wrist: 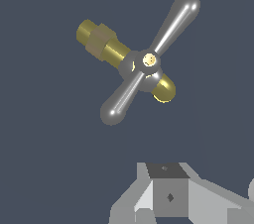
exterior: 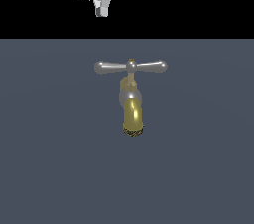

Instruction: Turn on the faucet by rotating a designated handle.

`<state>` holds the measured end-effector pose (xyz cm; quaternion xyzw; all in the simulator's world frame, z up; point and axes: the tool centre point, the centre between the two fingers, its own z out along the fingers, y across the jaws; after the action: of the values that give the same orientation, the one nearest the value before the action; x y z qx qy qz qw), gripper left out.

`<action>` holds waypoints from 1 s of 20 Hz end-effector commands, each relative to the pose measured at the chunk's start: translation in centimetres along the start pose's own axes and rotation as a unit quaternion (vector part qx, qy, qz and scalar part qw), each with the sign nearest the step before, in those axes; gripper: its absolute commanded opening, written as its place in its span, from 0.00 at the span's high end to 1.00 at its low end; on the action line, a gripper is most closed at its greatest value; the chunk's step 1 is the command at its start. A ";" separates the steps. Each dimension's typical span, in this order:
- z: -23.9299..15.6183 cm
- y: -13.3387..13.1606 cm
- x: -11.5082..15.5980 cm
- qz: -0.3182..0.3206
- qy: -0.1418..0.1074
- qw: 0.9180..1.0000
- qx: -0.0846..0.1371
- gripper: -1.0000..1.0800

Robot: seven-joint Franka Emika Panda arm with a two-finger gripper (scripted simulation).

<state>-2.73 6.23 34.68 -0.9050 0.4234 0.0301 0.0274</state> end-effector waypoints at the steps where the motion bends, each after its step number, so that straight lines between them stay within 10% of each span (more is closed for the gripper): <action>1: 1.4 -1.2 0.6 0.033 0.002 0.999 0.000 1.00; 20: 12.3 -8.0 4.3 0.250 0.031 0.968 -0.001 1.00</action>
<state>5.37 8.83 22.99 -0.7796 0.6261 0.0108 0.0055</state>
